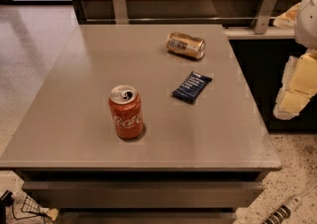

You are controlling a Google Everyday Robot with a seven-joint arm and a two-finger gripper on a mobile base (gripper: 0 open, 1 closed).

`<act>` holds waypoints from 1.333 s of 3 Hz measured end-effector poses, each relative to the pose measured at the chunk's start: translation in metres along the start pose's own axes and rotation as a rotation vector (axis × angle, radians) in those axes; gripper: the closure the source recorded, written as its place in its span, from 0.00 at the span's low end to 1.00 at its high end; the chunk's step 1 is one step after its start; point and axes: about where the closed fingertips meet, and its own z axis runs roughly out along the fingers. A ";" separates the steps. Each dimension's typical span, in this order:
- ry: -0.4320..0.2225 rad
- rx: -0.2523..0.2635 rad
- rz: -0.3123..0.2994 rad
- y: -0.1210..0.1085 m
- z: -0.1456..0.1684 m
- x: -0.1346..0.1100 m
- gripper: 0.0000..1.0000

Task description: Place orange can upright

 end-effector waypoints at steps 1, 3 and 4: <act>0.000 0.000 0.000 0.000 0.000 0.000 0.00; -0.036 0.079 0.071 -0.080 0.030 -0.029 0.00; -0.043 0.104 0.108 -0.121 0.049 -0.050 0.00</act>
Offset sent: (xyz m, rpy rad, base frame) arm 0.0967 -0.0032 0.0029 0.0452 -0.0704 -0.0694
